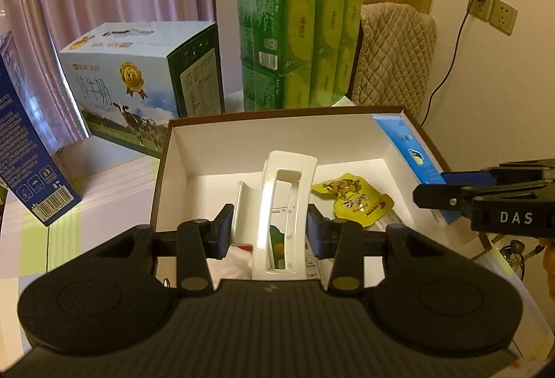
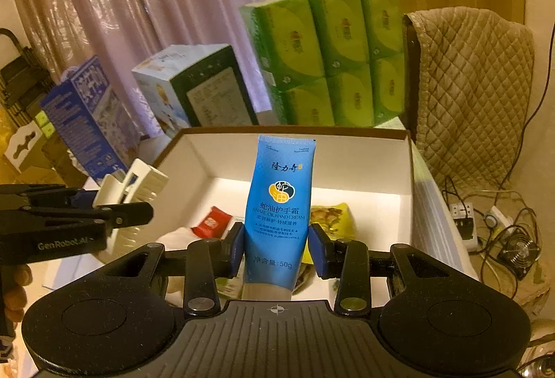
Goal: Organize objects
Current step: 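Lower and release white clip with left tool while right tool releases blue tube inside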
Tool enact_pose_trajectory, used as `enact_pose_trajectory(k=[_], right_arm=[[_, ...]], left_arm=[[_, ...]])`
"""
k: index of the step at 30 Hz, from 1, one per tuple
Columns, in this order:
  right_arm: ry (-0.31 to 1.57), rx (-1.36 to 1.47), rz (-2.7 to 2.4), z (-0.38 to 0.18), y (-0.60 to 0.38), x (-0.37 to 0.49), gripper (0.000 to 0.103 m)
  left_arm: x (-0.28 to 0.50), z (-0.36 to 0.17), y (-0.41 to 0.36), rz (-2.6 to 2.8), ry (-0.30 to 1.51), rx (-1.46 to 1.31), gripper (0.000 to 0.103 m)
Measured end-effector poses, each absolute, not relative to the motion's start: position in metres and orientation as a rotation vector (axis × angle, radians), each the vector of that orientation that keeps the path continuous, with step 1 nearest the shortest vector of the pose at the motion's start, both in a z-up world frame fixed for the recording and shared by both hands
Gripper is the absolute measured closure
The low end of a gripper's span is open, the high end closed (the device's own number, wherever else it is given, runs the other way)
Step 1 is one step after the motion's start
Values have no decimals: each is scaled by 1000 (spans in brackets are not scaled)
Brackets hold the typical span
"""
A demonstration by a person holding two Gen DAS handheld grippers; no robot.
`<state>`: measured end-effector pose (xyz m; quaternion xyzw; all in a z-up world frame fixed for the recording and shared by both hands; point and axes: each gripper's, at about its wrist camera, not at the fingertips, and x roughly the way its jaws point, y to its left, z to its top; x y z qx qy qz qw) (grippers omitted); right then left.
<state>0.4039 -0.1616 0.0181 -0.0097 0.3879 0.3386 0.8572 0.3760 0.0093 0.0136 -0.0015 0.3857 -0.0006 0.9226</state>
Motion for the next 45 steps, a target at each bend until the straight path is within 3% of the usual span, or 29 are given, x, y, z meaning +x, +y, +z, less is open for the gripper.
enact_pose_trajectory(k=[42, 45], right_arm=[[892, -286, 513, -49, -128, 482, 66], [881, -277, 525, -47, -127, 484, 62]], left_arm=[[453, -44, 32, 62, 941, 46, 65], [453, -45, 32, 66, 945, 45, 65]])
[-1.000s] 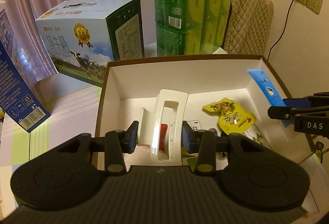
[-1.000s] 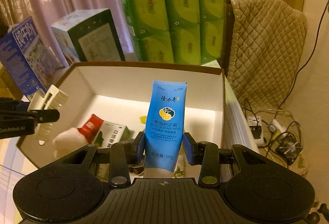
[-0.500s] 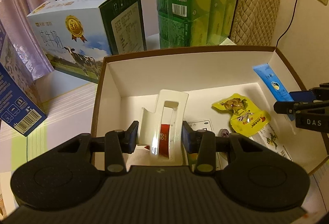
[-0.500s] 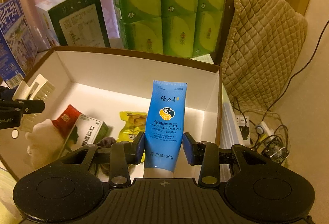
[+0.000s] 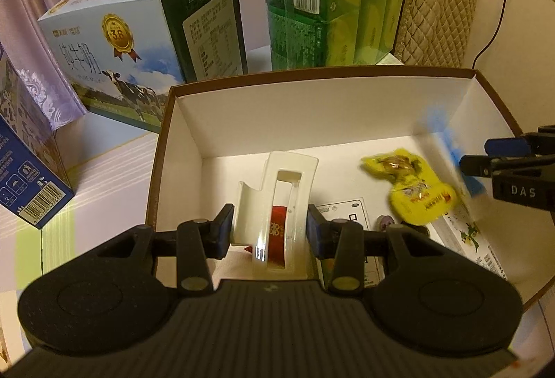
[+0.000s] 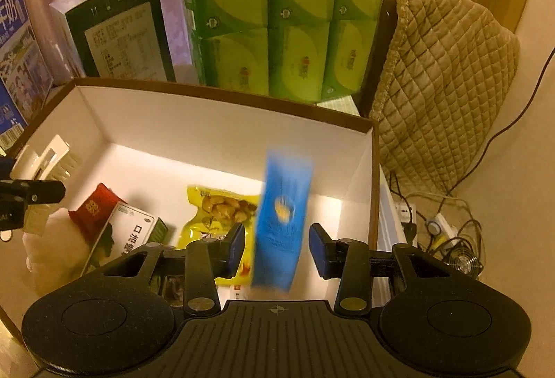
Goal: Organize objects
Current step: 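Lower and release white clip with left tool while right tool releases blue tube inside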
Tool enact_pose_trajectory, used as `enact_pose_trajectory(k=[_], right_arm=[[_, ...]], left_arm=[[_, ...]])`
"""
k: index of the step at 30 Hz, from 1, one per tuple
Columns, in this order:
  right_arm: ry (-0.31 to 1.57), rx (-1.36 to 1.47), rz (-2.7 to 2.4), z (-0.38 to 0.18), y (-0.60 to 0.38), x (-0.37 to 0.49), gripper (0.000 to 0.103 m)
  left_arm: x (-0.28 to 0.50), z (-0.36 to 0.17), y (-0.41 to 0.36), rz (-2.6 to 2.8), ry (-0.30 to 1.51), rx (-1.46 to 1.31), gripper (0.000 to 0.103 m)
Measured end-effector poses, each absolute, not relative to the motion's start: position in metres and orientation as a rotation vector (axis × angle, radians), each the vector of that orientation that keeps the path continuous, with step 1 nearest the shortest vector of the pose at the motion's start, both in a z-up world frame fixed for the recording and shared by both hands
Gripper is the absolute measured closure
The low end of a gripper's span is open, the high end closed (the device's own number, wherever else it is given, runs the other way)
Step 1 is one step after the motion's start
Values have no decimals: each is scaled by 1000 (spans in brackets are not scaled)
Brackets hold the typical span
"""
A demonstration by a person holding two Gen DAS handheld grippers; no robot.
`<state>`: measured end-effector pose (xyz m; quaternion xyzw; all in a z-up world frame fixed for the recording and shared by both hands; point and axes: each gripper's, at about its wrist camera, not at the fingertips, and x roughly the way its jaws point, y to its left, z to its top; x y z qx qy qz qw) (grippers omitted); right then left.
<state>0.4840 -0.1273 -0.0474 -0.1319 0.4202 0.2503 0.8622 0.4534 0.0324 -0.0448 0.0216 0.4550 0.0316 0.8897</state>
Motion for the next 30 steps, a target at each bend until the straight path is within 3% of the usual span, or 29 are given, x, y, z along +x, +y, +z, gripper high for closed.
enact_pose_trajectory(k=[6, 23, 25, 26, 27, 30], right_arm=[[868, -235, 540, -42, -132, 483, 56], [873, -209, 549, -37, -137, 479, 53], [873, -208, 551, -37, -137, 480, 53], [873, -206, 552, -37, -136, 480, 53], [873, -204, 554, -36, -136, 479, 53], [870, -196, 559, -34, -137, 478, 53]], left_arm=[[455, -46, 33, 69, 950, 42, 65], [469, -46, 26, 56, 936, 53, 64], [472, -43, 25, 55, 914, 54, 43], [472, -42, 24, 57, 905, 52, 24], [473, -41, 24, 62, 893, 52, 19], [472, -38, 23, 59, 878, 73, 19]])
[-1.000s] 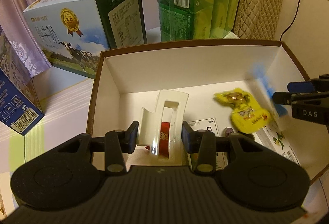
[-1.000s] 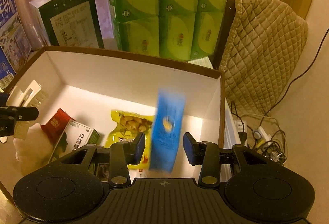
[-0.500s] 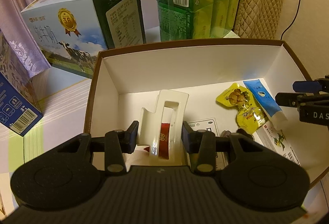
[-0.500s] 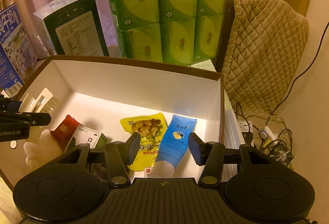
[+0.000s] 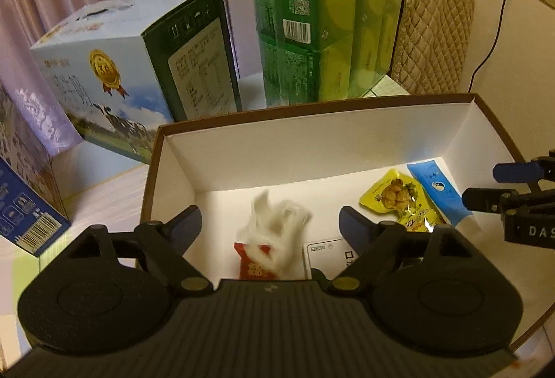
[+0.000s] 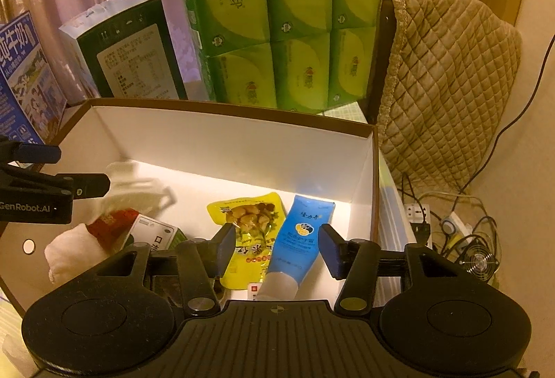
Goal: Organize objects
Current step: 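Lower and release white clip with left tool while right tool releases blue tube inside, then withdraw both open tools from the brown box toward the clear box and pill bottle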
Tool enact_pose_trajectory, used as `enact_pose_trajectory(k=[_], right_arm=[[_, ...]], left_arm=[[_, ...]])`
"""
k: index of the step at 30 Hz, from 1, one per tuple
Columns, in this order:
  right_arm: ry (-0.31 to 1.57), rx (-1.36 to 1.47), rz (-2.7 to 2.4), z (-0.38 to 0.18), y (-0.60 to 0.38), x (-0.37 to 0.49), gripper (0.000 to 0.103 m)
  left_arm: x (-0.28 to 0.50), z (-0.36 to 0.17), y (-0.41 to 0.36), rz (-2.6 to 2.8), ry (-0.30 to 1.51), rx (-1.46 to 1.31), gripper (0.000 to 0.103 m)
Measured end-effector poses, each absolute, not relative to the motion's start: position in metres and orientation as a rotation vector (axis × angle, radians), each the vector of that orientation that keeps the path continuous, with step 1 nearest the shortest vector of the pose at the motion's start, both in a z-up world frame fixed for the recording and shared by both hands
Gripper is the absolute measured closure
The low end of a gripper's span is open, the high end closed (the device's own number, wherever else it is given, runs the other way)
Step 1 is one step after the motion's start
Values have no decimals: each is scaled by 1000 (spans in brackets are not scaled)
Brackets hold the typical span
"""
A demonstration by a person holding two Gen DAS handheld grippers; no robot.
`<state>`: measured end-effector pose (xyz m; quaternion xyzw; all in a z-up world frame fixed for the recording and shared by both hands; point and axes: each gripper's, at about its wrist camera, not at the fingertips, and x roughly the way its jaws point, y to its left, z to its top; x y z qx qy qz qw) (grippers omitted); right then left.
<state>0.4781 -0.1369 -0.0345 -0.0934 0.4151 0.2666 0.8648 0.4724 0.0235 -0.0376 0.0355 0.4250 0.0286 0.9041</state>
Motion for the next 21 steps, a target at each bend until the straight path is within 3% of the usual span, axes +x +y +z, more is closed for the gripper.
enact_pose_trajectory(k=[21], right_arm=[[860, -163, 597, -20, -141, 451, 50]], left_arm=[[443, -25, 30, 58, 897, 48, 19]])
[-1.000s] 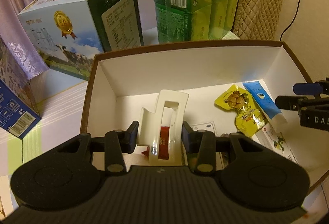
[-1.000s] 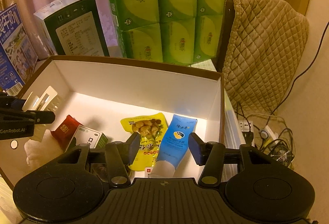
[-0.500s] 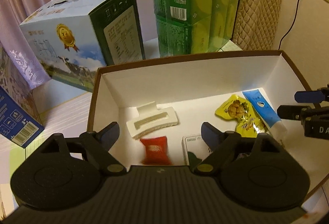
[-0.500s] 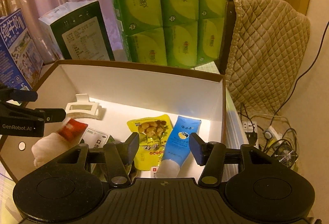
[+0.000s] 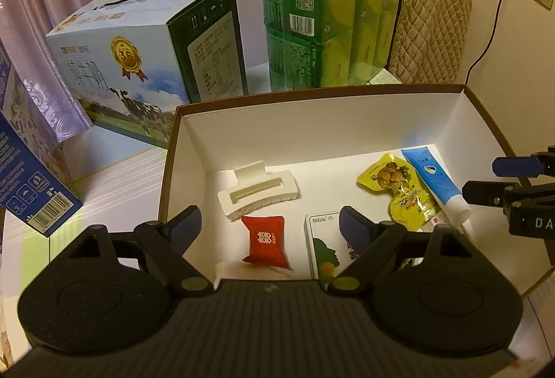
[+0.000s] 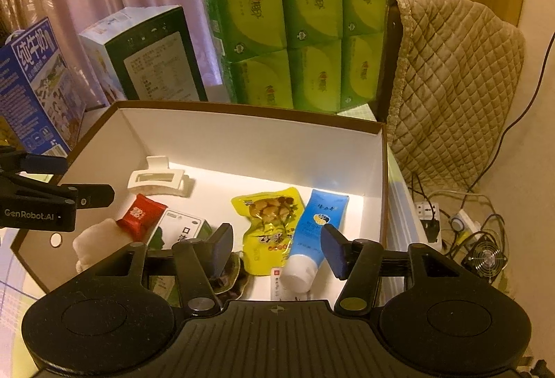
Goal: Organize objects
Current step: 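Withdraw both open tools from the brown box toward the clear box and pill bottle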
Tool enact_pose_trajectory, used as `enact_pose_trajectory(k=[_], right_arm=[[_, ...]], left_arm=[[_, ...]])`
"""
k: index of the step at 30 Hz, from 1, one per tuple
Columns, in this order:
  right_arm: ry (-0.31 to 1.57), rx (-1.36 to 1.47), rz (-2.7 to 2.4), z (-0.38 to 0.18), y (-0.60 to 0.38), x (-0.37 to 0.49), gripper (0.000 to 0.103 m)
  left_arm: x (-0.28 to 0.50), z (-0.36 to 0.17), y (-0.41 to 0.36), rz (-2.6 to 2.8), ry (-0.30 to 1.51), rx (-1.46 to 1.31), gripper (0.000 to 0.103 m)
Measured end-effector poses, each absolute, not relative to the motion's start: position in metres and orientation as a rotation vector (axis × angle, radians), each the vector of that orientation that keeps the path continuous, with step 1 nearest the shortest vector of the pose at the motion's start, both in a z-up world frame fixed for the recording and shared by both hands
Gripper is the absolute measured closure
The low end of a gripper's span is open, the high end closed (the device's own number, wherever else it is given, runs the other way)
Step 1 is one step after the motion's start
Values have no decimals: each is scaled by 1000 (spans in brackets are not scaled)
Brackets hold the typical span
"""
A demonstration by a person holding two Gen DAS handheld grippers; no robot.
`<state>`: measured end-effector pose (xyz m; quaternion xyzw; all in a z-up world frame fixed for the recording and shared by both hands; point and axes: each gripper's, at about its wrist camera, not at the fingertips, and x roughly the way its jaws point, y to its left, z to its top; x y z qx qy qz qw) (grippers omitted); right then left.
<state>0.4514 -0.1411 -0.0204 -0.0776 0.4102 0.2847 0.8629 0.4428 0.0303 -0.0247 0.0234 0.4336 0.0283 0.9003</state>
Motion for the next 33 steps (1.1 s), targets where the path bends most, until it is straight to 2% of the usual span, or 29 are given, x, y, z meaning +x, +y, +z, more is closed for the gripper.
enact_pose_trajectory(k=[14, 33], right_arm=[[834, -129, 610, 0, -156, 422, 49], [806, -67, 695, 26, -175, 340, 48]], left_arm=[[407, 0, 23, 67, 865, 27, 19], [312, 27, 21, 95, 839, -17, 19]])
